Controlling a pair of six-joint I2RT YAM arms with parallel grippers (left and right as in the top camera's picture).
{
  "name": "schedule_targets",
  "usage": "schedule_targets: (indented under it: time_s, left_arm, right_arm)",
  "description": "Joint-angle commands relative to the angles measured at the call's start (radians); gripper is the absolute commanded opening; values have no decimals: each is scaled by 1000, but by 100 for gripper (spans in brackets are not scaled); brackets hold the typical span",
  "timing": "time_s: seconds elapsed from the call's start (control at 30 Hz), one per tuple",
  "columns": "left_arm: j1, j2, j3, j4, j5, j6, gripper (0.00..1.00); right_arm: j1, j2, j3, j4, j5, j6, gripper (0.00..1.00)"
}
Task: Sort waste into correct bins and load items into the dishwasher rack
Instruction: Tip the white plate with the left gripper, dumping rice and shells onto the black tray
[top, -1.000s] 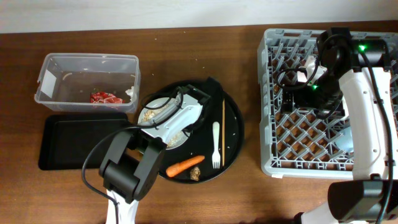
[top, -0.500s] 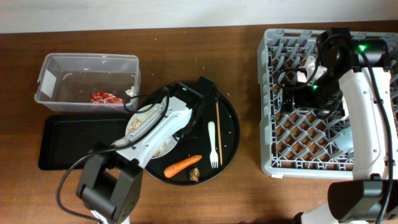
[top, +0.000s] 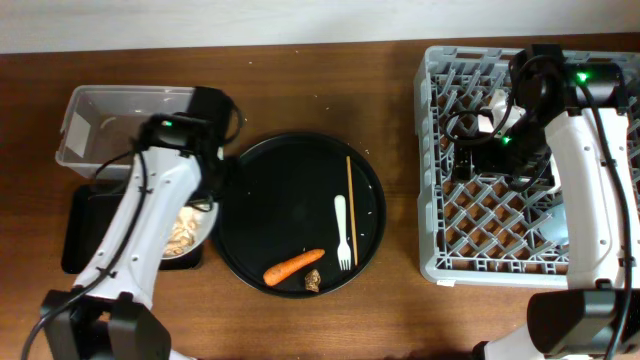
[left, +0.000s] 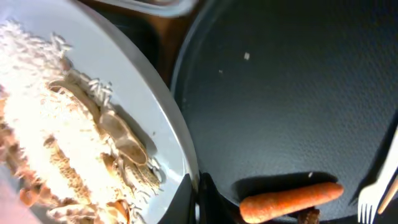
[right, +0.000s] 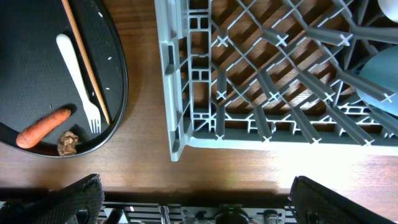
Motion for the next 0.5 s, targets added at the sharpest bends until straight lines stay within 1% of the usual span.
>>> schedule_targets:
  time_s: [0.0, 0.1, 0.17, 0.2, 0.3, 0.37, 0.43, 0.47]
  left_arm:
    - [105, -31, -2, 18, 138, 130, 0]
    - [237, -31, -2, 36, 322, 248, 0]
    - [315, -31, -2, 34, 426, 285, 0]
    - [369, -31, -2, 31, 523, 313, 0]
    - [467, -31, -2, 13, 682, 362, 0]
    - [531, -31, -2, -5, 739, 373, 0]
    - [582, -31, -2, -33, 851, 428, 0]
    - [615, -31, -2, -60, 858, 426, 0]
  right_arm:
    - [0, -10, -6, -6, 3, -5, 99]
    - [0, -10, -6, -6, 3, -4, 99]
    - [0, -10, -6, -6, 3, -4, 99]
    - [0, -10, -6, -6, 3, -4, 99]
    - [0, -10, -6, -6, 3, -4, 99]
    - [0, -10, -6, -6, 3, -4, 99]
    - [0, -10, -6, -6, 3, -4, 99]
    - [0, -10, -6, -6, 3, -4, 99]
